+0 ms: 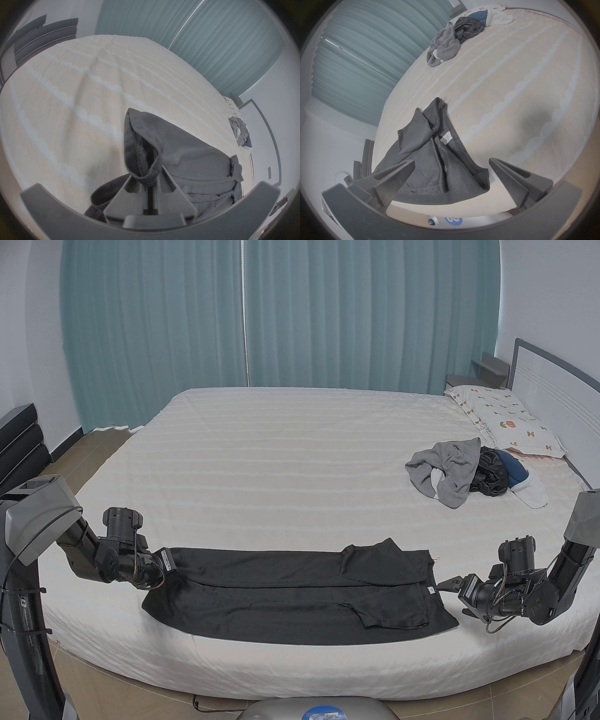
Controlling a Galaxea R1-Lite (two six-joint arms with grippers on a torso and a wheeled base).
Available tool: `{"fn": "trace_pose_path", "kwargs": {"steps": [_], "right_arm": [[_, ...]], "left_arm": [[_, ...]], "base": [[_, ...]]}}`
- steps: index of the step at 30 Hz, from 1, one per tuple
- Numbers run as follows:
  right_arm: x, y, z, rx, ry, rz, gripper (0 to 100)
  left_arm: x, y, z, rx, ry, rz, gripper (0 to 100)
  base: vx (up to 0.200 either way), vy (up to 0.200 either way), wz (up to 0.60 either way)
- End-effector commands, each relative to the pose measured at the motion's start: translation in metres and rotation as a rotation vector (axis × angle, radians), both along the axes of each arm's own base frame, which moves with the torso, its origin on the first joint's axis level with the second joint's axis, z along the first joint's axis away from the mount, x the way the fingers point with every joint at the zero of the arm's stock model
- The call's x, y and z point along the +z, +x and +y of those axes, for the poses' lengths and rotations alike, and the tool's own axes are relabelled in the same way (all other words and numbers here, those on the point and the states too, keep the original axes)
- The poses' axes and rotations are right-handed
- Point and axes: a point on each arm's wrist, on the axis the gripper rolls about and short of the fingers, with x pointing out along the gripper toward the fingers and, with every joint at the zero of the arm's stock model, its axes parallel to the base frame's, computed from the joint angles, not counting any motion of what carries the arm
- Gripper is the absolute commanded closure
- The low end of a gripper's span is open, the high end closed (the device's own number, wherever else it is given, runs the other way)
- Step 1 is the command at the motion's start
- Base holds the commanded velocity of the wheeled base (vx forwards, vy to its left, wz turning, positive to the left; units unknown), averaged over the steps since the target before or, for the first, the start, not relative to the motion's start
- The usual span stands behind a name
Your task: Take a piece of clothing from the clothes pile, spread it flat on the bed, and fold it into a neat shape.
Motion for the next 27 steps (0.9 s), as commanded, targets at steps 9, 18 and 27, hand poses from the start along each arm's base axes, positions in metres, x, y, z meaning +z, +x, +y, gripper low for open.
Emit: {"fn": "trace_pose_path", "kwargs": {"steps": [9, 18, 27], "right_arm": [[0.001, 0.000, 0.000, -0.001, 0.001, -0.003, 0], [0.001, 0.000, -0.001, -0.003, 0.001, -0.003, 0], [0.001, 0.000, -0.001, -0.003, 0.001, -0.005, 0]], "left_arm": [[0.005, 0.000, -0.002, -0.002, -0.001, -0.014, 100], [0.014, 0.010, -0.014, 0.042, -0.071, -0.091, 100], [0.025, 0.007, -0.023, 0.022, -0.077, -0.104, 100]], "base": [[-0.111, 0.000, 0.00], [-0.022, 0.000, 0.00], [0.000, -0.111, 0.00]]}}
